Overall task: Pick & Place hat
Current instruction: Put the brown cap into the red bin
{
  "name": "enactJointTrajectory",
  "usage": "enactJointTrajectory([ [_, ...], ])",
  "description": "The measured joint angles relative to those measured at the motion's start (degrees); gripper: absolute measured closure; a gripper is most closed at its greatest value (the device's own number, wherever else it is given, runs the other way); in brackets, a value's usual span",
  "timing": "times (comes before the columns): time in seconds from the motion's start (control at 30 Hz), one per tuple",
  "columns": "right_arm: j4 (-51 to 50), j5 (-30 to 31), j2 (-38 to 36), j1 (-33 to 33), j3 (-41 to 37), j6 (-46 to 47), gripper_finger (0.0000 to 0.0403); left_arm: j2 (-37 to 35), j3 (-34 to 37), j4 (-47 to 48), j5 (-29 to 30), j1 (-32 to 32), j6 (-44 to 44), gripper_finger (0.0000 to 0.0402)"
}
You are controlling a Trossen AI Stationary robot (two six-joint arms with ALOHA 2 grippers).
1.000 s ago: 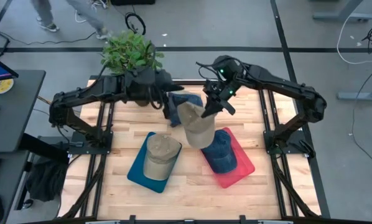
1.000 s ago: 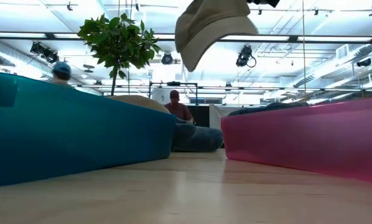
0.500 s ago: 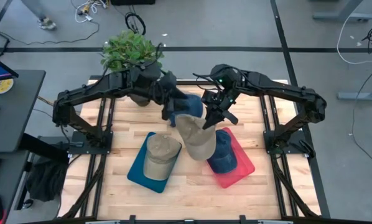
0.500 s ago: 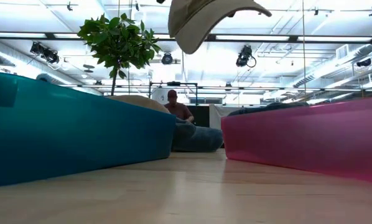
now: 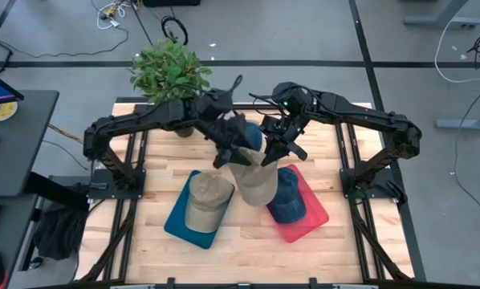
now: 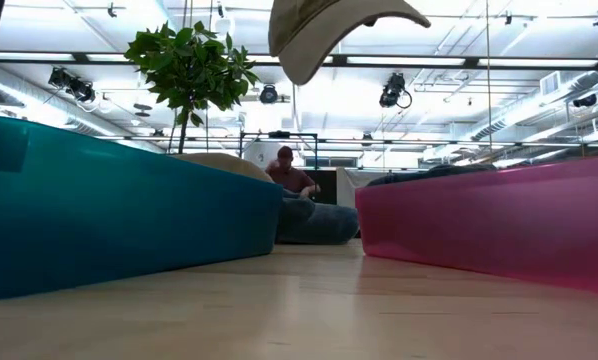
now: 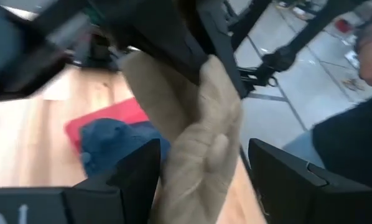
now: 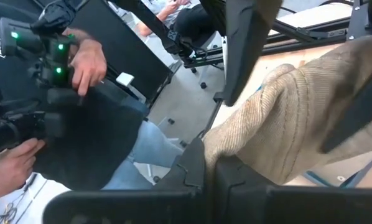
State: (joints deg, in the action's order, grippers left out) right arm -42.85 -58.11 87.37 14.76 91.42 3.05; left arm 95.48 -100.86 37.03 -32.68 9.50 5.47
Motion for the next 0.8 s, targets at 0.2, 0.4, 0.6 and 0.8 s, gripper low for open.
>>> enactJointTrajectory([
  [0.2,-0.3,0.0,0.0,0.0,0.0,0.3,0.0402,1.2,0.0,0.4,-4.2,-0.1,1.3,0.0187],
  [0.4,-0.6,0.2,0.0,0.0,0.0,-0.7,0.0401,1.1,0.0,-0.1,-7.3,-0.1,0.9,0.0287],
  [0.6,-0.7,0.3,0.0,0.0,0.0,-0.7,0.0398,1.0,0.0,1.7,-10.4,-0.1,-3.1,0.0390],
  [0.8,-1.8,-1.8,0.0,0.5,0.0,4.0,0.0351,0.9,0.0,4.4,-12.9,-0.8,1.5,0.0395],
])
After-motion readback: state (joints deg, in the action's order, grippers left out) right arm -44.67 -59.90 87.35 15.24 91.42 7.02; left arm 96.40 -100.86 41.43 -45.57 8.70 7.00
